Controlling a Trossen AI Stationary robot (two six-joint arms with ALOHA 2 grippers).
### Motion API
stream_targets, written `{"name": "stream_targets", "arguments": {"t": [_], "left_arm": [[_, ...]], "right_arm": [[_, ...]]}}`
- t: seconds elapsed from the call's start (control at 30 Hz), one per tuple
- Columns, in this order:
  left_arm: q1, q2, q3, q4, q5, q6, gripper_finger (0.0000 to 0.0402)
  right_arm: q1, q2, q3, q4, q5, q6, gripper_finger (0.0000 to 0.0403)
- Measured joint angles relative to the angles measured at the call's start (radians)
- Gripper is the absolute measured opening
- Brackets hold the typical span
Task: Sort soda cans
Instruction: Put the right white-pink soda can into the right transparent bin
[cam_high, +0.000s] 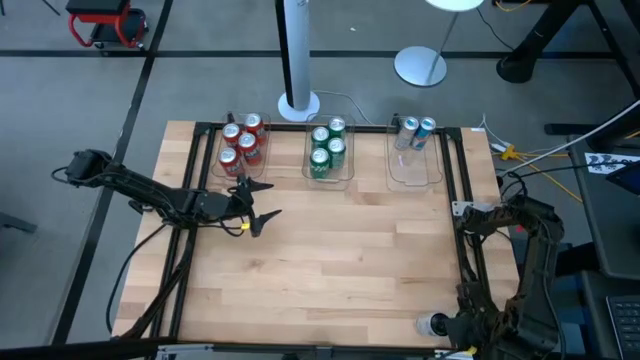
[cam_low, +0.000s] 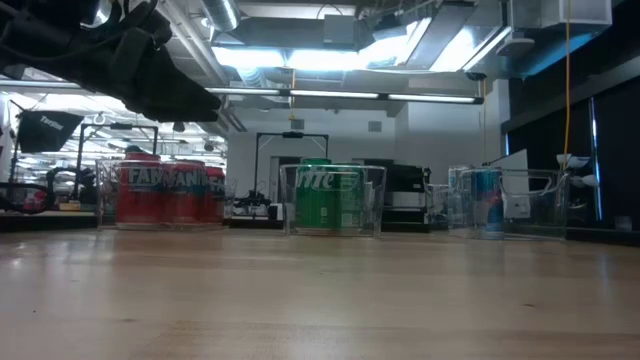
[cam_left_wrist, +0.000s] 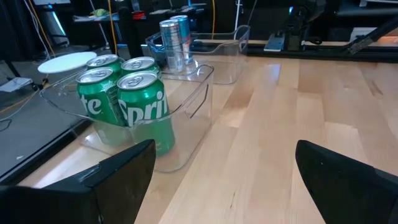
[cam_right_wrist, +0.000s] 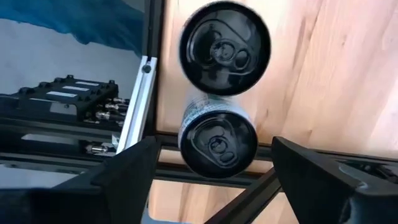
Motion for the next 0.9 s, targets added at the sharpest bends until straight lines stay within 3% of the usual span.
{"name": "stream_targets", "arguments": {"t": [0.9], "left_arm": [[0.0, 0.0, 0.0, 0.0, 0.0, 0.0, 0.0375]], "right_arm": [[-0.003, 0.005, -0.197, 0.095, -0.092, 0.013, 0.0317]]}}
